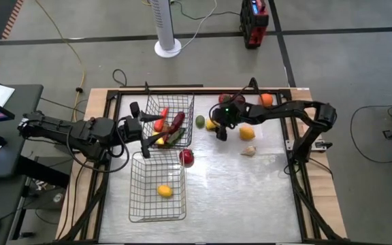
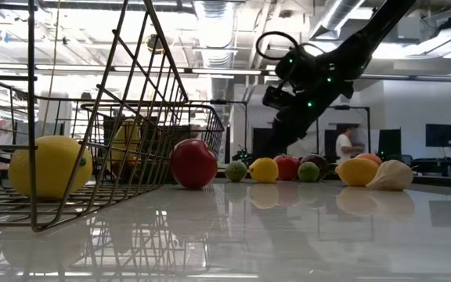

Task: Sort produce into baskets
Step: Put the left yellow lemon into the gold wire basket

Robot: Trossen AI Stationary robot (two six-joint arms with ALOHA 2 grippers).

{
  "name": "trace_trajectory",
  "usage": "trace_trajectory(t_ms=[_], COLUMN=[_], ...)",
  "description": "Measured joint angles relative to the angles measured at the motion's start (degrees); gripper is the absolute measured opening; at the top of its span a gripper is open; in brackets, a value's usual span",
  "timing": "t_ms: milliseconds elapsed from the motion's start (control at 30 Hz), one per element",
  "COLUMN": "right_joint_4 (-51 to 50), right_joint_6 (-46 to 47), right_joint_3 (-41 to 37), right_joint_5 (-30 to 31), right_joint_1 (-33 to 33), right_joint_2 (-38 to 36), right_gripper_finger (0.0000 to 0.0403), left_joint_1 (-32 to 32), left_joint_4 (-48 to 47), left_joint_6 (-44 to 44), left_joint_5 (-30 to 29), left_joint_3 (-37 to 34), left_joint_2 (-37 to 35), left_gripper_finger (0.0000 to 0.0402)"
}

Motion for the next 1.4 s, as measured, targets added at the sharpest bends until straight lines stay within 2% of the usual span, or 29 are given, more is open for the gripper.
trace_trajectory(t_ms=[200,433,633,767,967,1267,1400], right_joint_4=[0.11,-2.34,-1.81,-3.51,-6.29,-6.63,-7.40], right_joint_6=[-6.58,-4.96,-3.68,-5.25,-7.00,-8.51,-8.40], right_joint_3=[-1.30,-1.49,-1.57,-1.50,-1.52,0.57,0.73], right_joint_5=[-0.27,-0.10,10.03,11.58,11.80,15.06,12.91], right_joint_1=[-0.31,4.56,13.11,15.61,15.36,11.38,9.27], right_joint_2=[-0.01,-2.00,-6.89,-8.78,-8.40,-2.37,-0.01], right_gripper_finger=[0.0286,0.0286,0.0286,0.0286,0.0300,0.0393,0.0388], left_joint_1=[0.00,0.00,0.00,0.00,0.00,0.00,0.00], left_joint_4=[-0.06,-0.08,-0.12,-0.16,-0.10,0.06,-0.81], left_joint_6=[0.06,0.08,0.56,0.54,0.43,0.30,0.27], left_joint_5=[-0.08,-0.16,-0.60,-0.60,-0.60,-0.60,-0.69], left_joint_3=[0.00,0.00,0.00,0.00,0.00,0.00,0.00], left_joint_2=[0.00,0.00,0.00,0.00,0.16,0.26,0.26], left_gripper_finger=[0.0242,0.0242,0.0242,0.0242,0.0242,0.0242,0.0242])
